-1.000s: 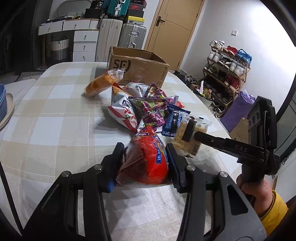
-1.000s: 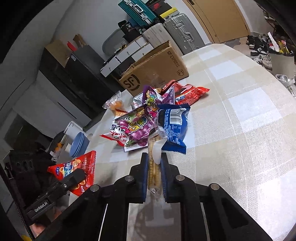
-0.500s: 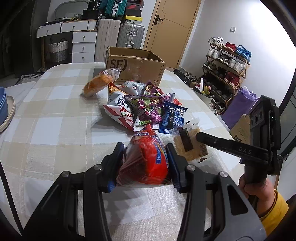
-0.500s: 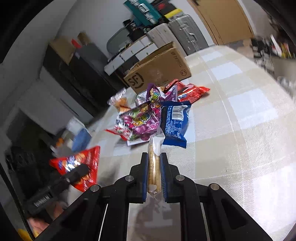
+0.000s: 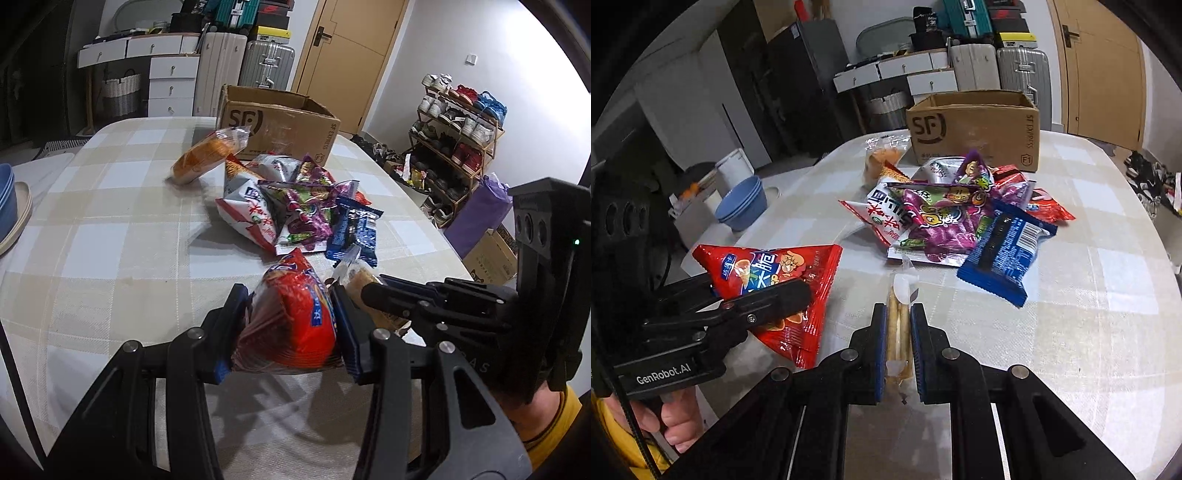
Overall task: Organize snacks
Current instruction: 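Lift both held snacks and carry them over the cardboard box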
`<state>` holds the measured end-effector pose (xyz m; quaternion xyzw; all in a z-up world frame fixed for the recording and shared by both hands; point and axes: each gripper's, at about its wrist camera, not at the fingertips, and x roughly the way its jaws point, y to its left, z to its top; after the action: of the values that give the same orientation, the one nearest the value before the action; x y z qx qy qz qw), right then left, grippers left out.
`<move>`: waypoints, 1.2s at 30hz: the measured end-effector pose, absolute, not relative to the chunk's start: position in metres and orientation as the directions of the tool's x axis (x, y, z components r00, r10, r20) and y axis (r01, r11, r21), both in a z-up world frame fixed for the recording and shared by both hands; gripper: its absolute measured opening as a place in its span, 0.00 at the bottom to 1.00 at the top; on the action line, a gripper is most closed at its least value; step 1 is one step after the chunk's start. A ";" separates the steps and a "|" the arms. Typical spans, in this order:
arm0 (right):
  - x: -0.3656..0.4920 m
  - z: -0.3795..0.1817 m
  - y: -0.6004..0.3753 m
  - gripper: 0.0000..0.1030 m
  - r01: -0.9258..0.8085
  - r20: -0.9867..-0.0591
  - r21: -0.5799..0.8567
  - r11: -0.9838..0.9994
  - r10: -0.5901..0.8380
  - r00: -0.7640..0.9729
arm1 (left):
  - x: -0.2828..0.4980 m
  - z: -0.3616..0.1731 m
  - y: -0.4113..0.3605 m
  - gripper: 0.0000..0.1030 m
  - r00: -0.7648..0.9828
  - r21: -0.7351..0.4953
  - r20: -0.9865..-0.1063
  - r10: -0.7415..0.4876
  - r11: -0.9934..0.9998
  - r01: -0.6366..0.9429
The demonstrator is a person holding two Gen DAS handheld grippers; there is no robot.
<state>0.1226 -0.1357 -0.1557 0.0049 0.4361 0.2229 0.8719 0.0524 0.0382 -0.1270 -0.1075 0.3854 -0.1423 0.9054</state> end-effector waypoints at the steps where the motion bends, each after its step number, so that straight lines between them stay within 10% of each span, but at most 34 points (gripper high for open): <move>1: 0.124 -0.155 -0.135 0.12 -0.380 -0.762 0.202 0.903 0.389 0.519 | 0.053 -0.128 0.039 0.42 0.662 -0.307 -0.668 -0.340 0.936 0.170; 21: 0.134 -0.159 -0.117 0.17 -0.404 -0.790 0.179 0.897 0.376 0.483 | 0.051 -0.132 0.051 0.42 0.663 -0.328 -0.667 -0.341 0.933 0.149; 36: 0.125 -0.132 -0.172 0.15 -0.339 -0.623 0.472 0.814 0.580 0.525 | 0.045 -0.120 0.046 0.42 0.673 -0.302 -0.669 -0.315 0.943 0.141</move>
<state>0.1253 -0.1716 -0.1315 0.1480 0.4079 0.2669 0.8605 0.0448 0.0463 -0.1200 -0.1133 0.3842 -0.1257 0.9076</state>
